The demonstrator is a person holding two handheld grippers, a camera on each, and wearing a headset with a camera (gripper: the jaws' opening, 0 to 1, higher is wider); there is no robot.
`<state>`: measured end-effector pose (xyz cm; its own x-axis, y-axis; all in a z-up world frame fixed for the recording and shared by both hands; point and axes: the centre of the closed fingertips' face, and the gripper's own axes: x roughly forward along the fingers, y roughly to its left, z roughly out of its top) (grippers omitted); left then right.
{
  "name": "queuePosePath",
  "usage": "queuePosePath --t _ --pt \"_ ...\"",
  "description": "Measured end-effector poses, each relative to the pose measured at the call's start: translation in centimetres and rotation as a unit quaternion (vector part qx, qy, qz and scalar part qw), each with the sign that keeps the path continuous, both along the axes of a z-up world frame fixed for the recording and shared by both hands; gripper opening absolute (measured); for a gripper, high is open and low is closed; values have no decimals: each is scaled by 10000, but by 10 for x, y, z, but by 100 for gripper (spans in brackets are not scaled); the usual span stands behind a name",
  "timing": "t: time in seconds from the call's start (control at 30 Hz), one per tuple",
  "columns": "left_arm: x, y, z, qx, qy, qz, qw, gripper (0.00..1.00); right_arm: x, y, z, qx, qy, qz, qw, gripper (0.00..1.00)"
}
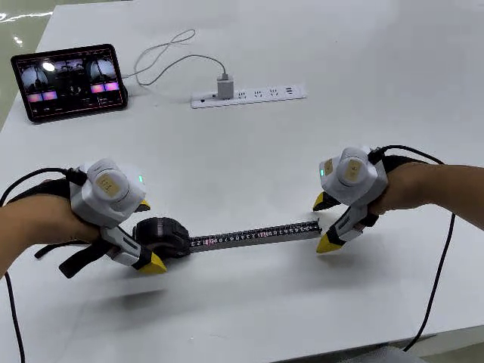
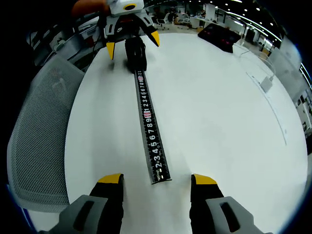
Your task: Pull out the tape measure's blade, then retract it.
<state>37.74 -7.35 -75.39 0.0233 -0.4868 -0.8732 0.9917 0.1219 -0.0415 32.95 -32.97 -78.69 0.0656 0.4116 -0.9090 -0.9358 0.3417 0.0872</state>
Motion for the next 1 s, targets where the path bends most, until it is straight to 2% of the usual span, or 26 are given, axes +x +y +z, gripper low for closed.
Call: queuePosePath --t 0.17,0.23,0.3,0.4,0.47,0.53,0.57,0.6,0.7,0.73,0.8,0.87,0.9,0.97,1.0 --pt "0 -1 3 -67 6 94 9999 84 0 1 2 58 33 -192 9998 64" --pt "1 -3 6 -179 64 213 9996 87 0 3 4 157 115 -342 9992 68" --pt "3 -2 5 -144 47 290 9995 90 1 5 6 252 86 -403 9988 71" --pt "3 -2 7 -232 83 427 9988 99 4 6 7 337 74 -528 9980 83" --pt "4 -1 7 -303 152 568 9978 99 5 5 8 387 68 -600 9974 89" --pt "4 0 7 -319 132 597 9976 99 3 4 9 395 146 -744 9963 99" --pt "5 0 7 -320 90 611 9976 99 2 1 9 347 177 -863 9955 99" --pt "5 1 7 -334 89 634 9974 99 4 3 10 421 113 -800 9958 99" --pt "7 1 8 -441 137 797 9958 99 4 3 11 453 76 -882 9950 99" --pt "8 1 8 -507 156 862 9949 99 4 3 11 464 78 -898 9949 99" --pt "11 -1 11 -750 216 1121 9906 99 3 2 13 477 48 -919 9946 99" --pt "14 2 10 -756 227 1280 9886 99 4 2 15 461 -49 -938 9945 99" --pt "16 5 10 -739 179 1326 9882 99 9 1 18 495 -227 -979 9937 99" --pt "20 11 8 -649 66 1459 9871 99 11 0 22 618 -236 -1164 9910 99" --pt "20 12 7 -631 88 1485 9868 99 11 1 24 692 -238 -1231 9897 99"
